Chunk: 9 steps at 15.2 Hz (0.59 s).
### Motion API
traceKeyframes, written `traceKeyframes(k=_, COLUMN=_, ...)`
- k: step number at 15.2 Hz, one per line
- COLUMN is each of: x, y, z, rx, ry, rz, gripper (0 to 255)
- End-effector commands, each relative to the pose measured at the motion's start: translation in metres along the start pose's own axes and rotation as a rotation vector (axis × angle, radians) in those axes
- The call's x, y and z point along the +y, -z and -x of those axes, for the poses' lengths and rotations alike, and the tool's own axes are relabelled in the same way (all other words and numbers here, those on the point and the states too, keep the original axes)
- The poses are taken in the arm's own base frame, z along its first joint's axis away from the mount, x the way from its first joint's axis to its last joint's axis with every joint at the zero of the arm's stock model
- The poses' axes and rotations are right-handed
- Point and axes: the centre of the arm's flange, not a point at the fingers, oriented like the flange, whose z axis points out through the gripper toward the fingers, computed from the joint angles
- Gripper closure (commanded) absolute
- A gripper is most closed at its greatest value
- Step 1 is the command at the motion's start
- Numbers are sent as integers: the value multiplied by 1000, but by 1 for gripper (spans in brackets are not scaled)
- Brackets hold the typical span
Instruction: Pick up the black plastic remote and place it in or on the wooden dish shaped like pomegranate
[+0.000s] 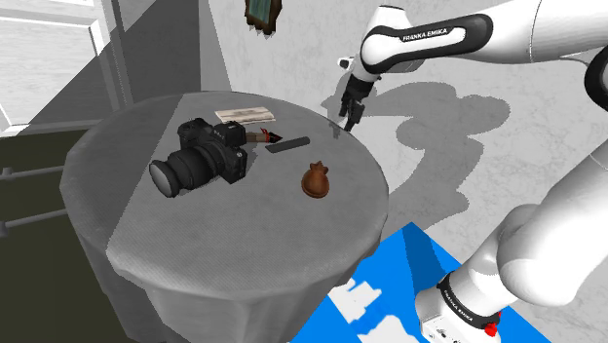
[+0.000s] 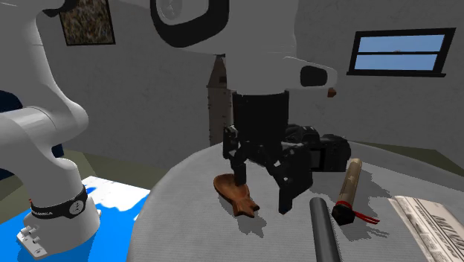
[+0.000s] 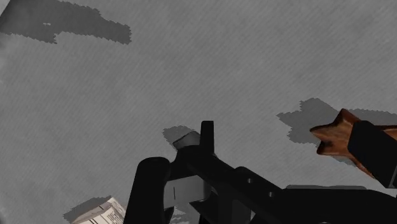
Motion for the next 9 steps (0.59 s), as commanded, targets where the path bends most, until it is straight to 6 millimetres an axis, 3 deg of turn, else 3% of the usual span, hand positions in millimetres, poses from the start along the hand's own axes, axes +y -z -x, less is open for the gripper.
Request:
traceKeyframes(k=1, x=17, y=-16, z=-18, rx=3, ry=83, rz=-3, gripper=0)
traceKeyframes(k=9, x=50, y=-78, z=-97, rx=13, ry=395, rz=-19, gripper=0)
